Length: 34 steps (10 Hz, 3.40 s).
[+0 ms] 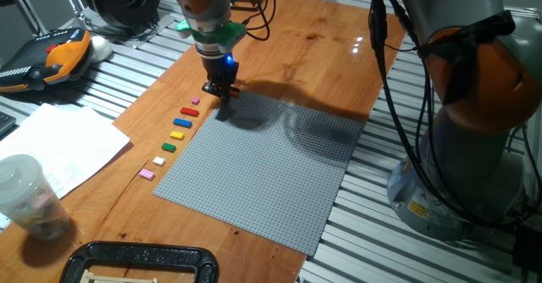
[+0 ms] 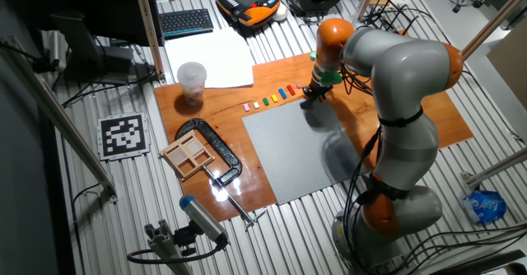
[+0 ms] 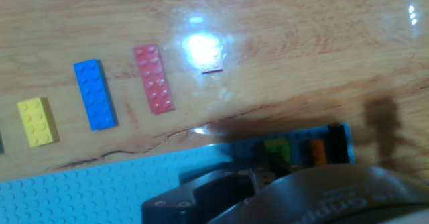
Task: Build with small Lego blocks
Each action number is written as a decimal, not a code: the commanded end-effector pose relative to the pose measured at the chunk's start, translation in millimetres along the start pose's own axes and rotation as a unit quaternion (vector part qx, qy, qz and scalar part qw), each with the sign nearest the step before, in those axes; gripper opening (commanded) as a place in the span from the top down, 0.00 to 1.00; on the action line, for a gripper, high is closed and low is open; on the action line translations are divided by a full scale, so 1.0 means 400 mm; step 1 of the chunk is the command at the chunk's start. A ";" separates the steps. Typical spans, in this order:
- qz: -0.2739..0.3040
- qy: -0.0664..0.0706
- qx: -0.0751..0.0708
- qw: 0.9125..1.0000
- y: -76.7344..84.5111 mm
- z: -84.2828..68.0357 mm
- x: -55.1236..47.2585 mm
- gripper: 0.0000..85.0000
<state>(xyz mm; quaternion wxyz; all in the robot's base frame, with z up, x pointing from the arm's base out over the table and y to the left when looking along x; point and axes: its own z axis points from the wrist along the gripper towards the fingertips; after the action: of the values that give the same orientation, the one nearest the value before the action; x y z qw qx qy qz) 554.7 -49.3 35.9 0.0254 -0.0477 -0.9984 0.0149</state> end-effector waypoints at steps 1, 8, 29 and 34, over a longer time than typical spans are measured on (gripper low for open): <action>0.001 -0.008 0.000 1.000 -0.004 -0.021 -0.020 0.80; -0.003 -0.006 -0.002 1.000 -0.002 -0.010 -0.031 0.80; 0.009 -0.005 -0.010 1.000 0.030 -0.041 -0.048 0.80; -0.004 -0.014 -0.001 1.000 0.074 -0.021 -0.081 0.60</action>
<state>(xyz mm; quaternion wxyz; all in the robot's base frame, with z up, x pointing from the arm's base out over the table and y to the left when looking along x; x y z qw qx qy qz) 591.1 -22.9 41.6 0.0114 -0.0431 -0.9989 0.0152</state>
